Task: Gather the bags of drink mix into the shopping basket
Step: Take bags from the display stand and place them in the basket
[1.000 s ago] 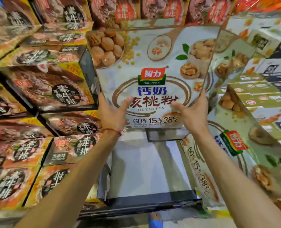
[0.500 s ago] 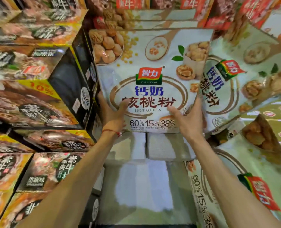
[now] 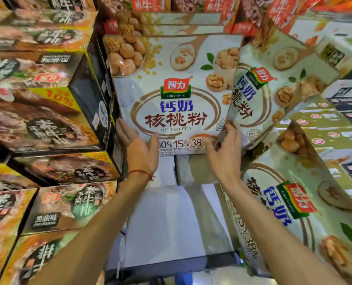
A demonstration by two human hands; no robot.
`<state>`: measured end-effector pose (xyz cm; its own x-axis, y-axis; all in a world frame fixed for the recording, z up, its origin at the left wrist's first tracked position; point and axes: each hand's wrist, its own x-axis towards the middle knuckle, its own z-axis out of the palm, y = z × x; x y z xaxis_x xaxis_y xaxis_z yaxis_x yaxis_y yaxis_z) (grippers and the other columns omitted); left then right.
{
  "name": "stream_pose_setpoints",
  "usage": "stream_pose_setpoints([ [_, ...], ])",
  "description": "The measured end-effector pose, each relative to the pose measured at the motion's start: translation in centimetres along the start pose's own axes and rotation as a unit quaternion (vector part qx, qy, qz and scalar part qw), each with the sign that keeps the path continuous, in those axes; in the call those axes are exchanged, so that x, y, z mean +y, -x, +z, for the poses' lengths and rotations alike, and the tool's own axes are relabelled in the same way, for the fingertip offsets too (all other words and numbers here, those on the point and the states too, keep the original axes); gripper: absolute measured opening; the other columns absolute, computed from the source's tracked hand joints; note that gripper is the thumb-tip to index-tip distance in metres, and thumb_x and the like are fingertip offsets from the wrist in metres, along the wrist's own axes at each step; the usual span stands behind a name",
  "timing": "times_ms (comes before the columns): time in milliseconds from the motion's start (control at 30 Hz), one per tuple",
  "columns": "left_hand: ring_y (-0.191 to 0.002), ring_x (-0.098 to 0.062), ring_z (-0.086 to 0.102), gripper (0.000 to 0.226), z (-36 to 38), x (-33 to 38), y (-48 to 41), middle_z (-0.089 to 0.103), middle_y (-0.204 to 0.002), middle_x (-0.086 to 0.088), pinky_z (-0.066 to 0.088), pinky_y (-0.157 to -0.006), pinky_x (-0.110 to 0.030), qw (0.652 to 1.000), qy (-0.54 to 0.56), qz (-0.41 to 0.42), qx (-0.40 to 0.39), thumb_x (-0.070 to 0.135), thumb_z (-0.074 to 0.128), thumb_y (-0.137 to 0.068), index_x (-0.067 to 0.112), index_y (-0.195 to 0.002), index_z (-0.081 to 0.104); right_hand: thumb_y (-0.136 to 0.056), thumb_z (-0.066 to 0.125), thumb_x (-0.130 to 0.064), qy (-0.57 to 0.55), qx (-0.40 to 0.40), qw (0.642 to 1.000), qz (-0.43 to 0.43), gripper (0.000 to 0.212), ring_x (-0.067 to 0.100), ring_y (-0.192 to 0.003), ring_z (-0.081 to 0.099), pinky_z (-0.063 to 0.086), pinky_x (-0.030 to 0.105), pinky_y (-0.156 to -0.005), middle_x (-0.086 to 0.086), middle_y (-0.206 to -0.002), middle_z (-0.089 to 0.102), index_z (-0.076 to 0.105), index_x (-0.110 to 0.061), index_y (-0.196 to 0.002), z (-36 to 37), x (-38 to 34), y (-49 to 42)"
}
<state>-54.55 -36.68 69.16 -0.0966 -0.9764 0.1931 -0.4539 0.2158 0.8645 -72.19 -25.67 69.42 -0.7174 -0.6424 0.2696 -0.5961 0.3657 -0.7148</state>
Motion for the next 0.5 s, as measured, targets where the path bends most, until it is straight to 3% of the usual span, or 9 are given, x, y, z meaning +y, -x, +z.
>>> stream_pose_setpoints([
  [100,-0.149,-0.025,0.015,0.094,-0.9,0.3,1.5,0.005,-0.164,-0.014,0.019,-0.124,-0.036,0.997,-0.052,0.062,0.007,0.028,0.071,-0.088,0.002,-0.157,0.012,-0.099,0.063,-0.034,0.055,0.023,0.997,-0.042,0.059,0.026,-0.142,0.038,0.034,0.031,-0.114,0.009,-0.151,0.040,0.041,-0.010,-0.148,-1.0,-0.7,2.1],
  [200,-0.138,-0.031,0.030,0.071,-2.0,0.9,2.9,0.028,-0.155,-0.017,0.027,-0.119,-0.041,0.983,-0.123,0.131,-0.031,0.031,0.064,-0.092,0.006,-0.150,0.033,-0.098,0.061,-0.032,0.090,0.033,0.991,-0.098,0.039,0.027,-0.129,0.047,0.046,0.043,-0.106,0.011,-0.137,0.052,0.056,-0.009,-0.130,-2.5,-1.8,3.8],
  [300,-0.126,-0.032,0.042,0.053,-3.8,0.9,4.2,0.045,-0.141,-0.013,0.042,-0.106,-0.051,0.944,-0.240,0.208,-0.088,0.039,0.051,-0.095,0.012,-0.140,0.045,-0.095,0.062,-0.029,0.110,0.010,0.981,-0.157,0.033,0.026,-0.119,0.051,0.048,0.043,-0.100,0.007,-0.123,0.059,0.062,-0.012,-0.123,-3.9,-3.0,6.2],
  [500,-0.117,-0.031,0.048,0.045,-7.9,1.6,8.2,0.055,-0.130,-0.007,0.043,-0.096,-0.048,0.866,-0.387,0.301,-0.099,0.040,0.052,-0.093,0.018,-0.132,0.054,-0.091,0.065,-0.028,0.167,-0.018,0.952,-0.257,0.025,0.028,-0.100,0.058,0.050,0.043,-0.087,0.005,-0.108,0.065,0.068,-0.012,-0.110,-5.2,-3.9,10.4],
])
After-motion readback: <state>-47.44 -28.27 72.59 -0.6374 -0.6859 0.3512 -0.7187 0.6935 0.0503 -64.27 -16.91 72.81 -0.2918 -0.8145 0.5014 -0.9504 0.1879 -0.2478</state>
